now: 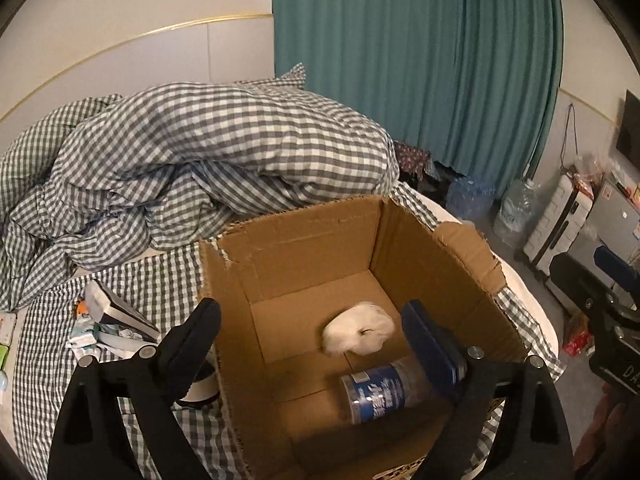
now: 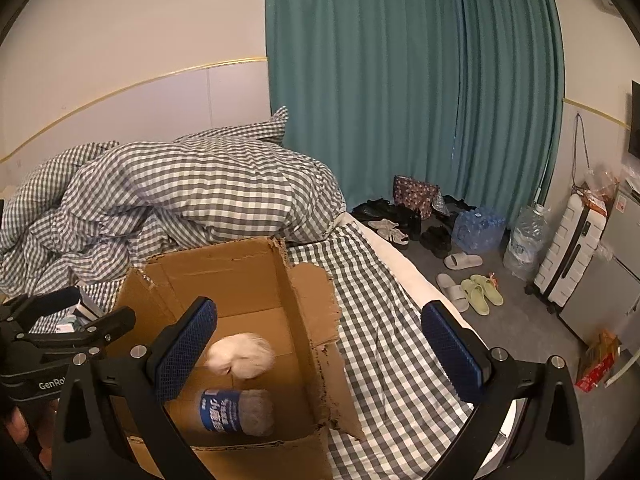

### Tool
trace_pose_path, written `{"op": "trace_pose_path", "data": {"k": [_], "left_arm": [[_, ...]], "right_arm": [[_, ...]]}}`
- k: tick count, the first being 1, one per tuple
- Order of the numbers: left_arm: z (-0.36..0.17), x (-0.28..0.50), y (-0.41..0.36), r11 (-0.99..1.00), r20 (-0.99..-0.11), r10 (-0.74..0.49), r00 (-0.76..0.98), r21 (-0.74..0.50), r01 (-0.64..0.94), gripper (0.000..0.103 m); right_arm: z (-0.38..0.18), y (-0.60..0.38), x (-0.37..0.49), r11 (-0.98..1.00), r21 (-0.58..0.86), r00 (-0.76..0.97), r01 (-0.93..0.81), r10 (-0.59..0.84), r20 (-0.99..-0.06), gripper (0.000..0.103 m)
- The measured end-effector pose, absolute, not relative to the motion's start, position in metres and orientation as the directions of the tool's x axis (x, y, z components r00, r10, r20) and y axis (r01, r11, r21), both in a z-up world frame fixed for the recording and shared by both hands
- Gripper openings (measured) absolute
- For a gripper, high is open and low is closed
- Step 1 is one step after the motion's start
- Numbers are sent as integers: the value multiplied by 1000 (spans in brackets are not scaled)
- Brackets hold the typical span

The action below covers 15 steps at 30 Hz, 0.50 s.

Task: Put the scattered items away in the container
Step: 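Open the left tool over the box to drop the white cloth, then move both tools back over the remaining items on the sheet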

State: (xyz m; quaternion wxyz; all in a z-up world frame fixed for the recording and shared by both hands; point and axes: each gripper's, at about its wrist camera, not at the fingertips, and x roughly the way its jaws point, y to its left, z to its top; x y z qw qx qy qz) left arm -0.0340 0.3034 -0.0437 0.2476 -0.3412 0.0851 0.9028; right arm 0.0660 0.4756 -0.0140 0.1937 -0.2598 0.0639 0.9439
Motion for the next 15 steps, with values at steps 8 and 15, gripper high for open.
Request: {"op": "trace_pose_path", "data": {"k": [8, 15], "left_arm": [[-29, -38, 269, -890, -632, 372, -680, -35, -455, 99], [-19, -42, 228, -917, -612, 342, -713, -50, -396, 100]], "right_arm": [[-5, 452, 62, -932, 5, -806, -363, 312, -503, 102], [2, 420, 53, -949, -4, -826, -315, 276, -491, 102]]}}
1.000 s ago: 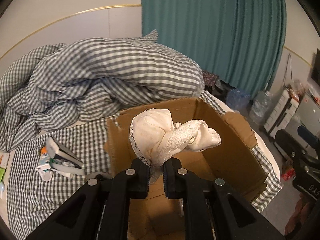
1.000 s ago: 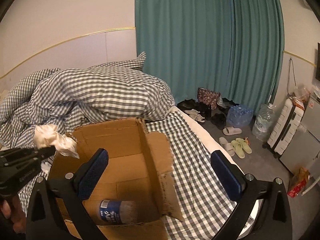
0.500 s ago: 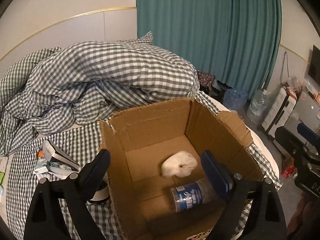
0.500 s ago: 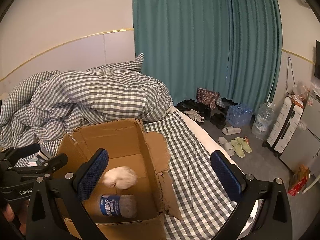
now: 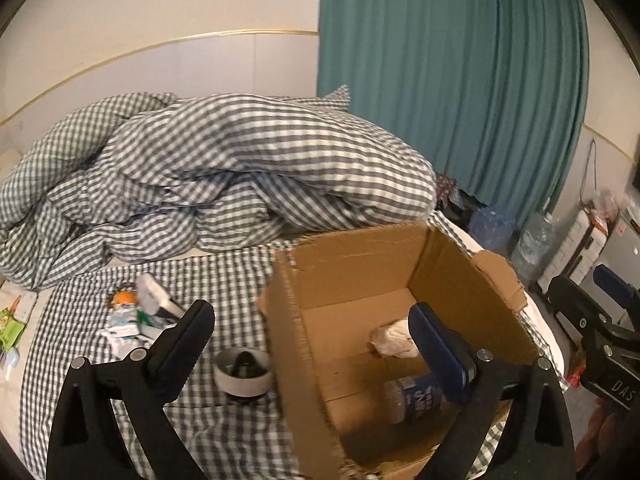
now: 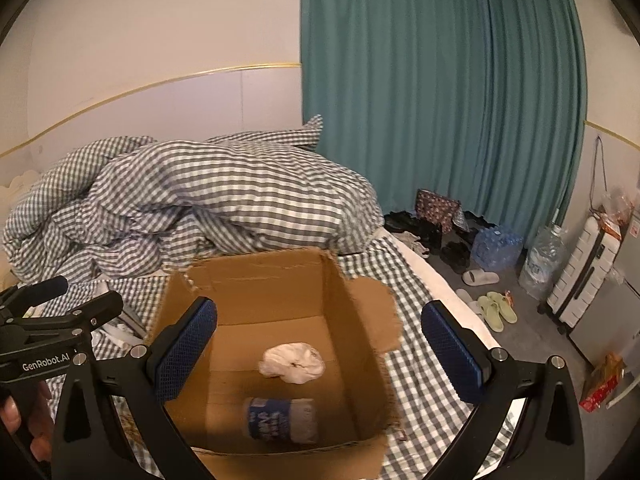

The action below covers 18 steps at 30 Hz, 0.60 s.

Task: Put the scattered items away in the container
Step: 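Move both tools back over the remaining items on the sheet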

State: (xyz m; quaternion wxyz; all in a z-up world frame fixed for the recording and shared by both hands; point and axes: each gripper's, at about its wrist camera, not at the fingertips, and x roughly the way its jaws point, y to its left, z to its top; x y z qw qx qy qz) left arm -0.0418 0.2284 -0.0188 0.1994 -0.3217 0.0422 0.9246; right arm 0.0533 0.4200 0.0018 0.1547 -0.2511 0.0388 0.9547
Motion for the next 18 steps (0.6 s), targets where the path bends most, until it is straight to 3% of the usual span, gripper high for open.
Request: {"op": "trace_pose_path", "data": {"k": [18], "left_arm": [[-10, -43, 87, -980, -575, 191, -796, -69, -185, 103]], "right_arm": [[11, 301, 19, -992, -35, -869, -122, 124, -478, 103]]}}
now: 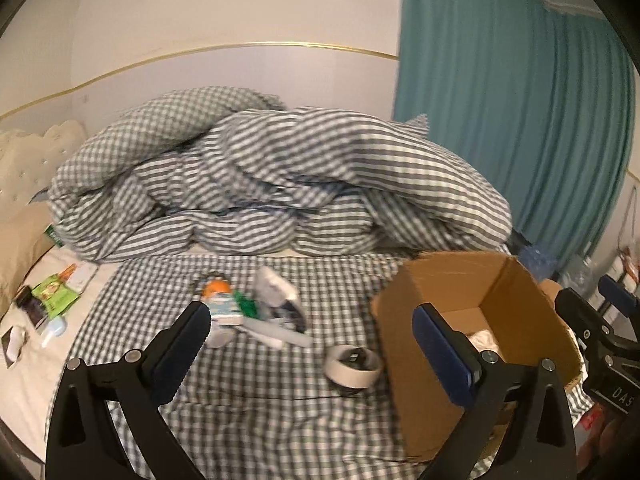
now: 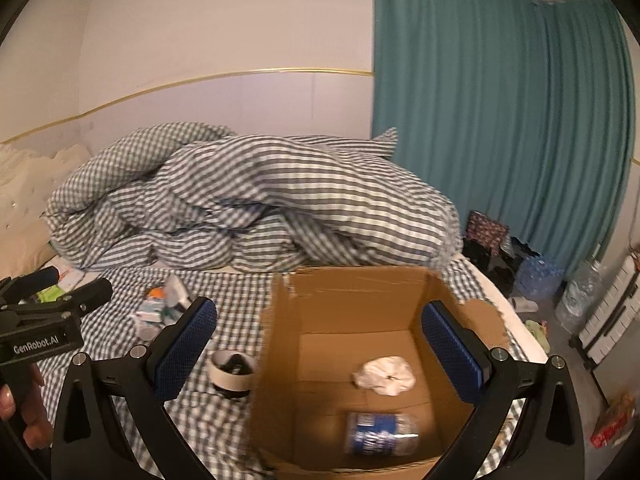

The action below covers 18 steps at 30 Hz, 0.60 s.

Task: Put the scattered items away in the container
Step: 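Move both tools back over the remaining items on the sheet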

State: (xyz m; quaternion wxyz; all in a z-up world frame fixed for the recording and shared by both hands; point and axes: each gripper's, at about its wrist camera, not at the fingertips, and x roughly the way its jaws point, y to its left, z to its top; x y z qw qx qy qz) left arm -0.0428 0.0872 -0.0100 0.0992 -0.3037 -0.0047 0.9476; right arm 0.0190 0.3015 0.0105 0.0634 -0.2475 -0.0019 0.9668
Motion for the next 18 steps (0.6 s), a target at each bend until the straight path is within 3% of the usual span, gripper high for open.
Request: {"op": "trace_pose_path", "data": {"k": [18], "left_arm": [[-23, -46, -28, -998, -590, 40, -806, -59, -6, 103]], "right_arm": [[-10, 216, -12, -999, -26, -851, 38, -19, -524, 103]]}}
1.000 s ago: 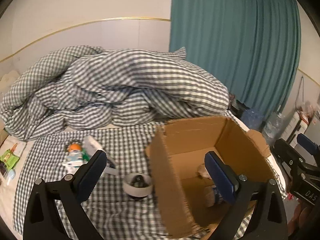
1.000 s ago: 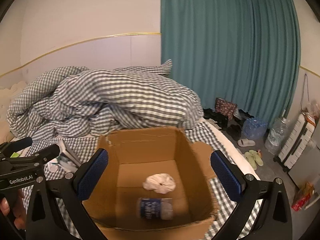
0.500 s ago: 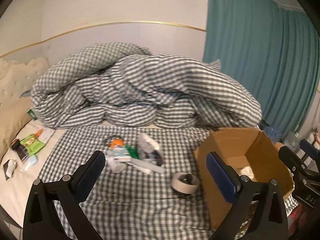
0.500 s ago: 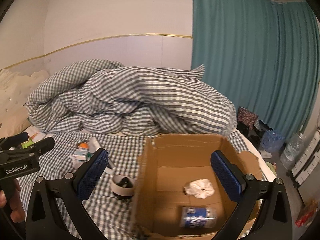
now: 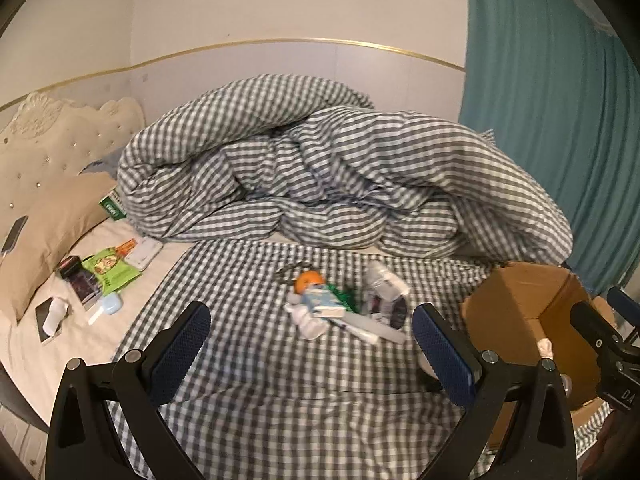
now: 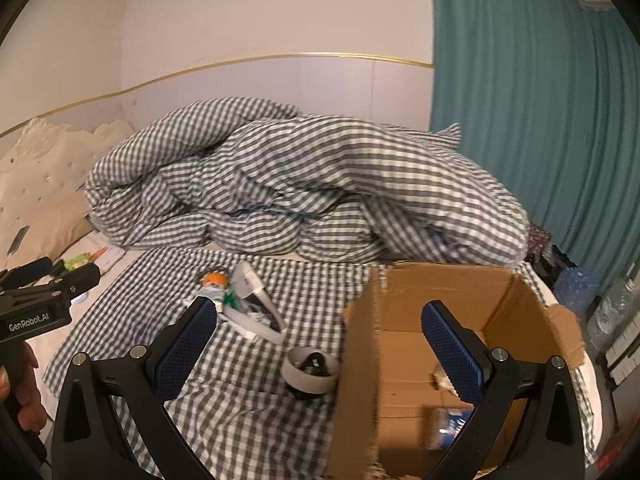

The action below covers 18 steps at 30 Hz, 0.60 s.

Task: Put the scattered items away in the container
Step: 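Move both tools back over the remaining items on the sheet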

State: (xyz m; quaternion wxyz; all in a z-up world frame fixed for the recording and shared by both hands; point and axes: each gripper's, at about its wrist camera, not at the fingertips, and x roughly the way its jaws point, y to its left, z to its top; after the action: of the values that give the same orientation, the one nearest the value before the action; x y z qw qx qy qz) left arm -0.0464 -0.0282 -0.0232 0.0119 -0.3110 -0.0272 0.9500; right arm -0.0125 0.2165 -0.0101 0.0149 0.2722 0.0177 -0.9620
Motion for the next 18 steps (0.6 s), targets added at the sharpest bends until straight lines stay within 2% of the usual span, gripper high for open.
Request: {"op": "trace_pose_path", "data": {"k": [18], "left_arm": [[-73, -89, -72, -998, -676, -3, -737, -43, 43, 103]], "right_arm": [[-73, 143, -106, -985, -71, -780, 155, -78, -621, 103]]}}
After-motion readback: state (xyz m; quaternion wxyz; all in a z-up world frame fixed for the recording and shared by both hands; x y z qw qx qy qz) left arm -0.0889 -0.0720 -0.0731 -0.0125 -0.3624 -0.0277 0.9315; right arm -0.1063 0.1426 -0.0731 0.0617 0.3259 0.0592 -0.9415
